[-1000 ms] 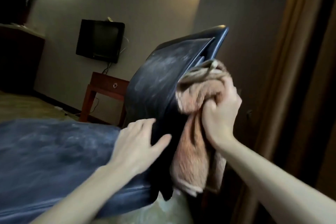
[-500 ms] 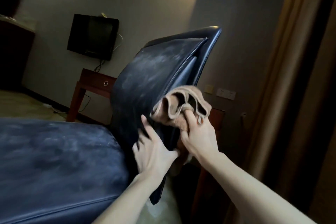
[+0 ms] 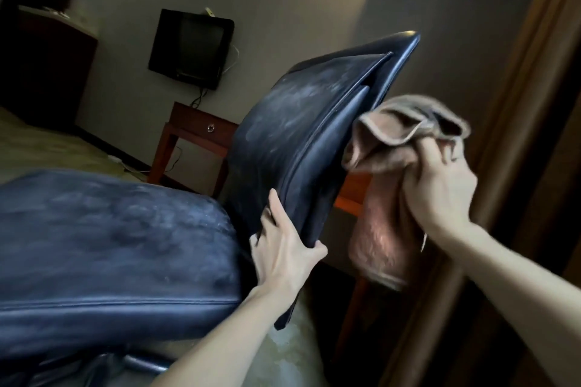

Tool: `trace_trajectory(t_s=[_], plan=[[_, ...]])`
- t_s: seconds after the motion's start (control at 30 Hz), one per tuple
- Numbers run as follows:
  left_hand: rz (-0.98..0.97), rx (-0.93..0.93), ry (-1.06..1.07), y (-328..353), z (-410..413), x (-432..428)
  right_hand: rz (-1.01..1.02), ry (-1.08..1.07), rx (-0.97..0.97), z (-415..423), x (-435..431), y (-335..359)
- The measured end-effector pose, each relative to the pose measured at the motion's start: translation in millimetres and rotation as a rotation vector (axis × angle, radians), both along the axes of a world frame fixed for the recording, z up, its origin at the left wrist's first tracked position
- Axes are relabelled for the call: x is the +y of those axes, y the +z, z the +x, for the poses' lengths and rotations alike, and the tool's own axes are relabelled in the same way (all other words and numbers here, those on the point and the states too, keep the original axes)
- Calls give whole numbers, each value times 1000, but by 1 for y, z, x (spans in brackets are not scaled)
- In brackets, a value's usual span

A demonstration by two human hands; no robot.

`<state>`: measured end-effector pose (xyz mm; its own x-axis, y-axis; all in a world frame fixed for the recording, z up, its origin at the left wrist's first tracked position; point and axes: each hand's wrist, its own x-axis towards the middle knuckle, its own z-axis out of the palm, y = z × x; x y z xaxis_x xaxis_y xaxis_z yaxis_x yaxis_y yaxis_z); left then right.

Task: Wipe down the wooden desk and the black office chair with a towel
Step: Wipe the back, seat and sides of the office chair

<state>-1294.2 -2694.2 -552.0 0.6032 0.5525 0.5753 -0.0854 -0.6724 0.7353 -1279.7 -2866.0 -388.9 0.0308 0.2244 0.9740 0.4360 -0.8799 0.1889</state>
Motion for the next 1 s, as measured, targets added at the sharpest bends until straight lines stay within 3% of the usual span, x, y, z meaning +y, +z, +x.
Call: trace_trajectory(t_s=[0.07,0.23,0.33,0.53,0.7,0.77,0.9,1.0], plan=[[-64,-57,-28,-6,-14,1,-45,-42,-22,-13,9,29],[-245,-97,-99,-2,-21,0,-607,-323,-15,-28,52,46],[-223,-47,-103,2,-15,1,-599,-306,-11,-23,57,23],[-177,1,-34,-2,-15,6,-632,-49,-89,-19,54,-40],[17,65,-128,-6,-13,16,-873,-11,-10,-28,58,-97],[13,68,-116,-5,-14,16,-966,8,-57,-34,53,-86],[-227,25,-177,1,-29,16,-1228,-18,-205,-35,43,-4],[-151,-11,-111,-2,-34,12,-1031,-218,-260,-29,29,59]])
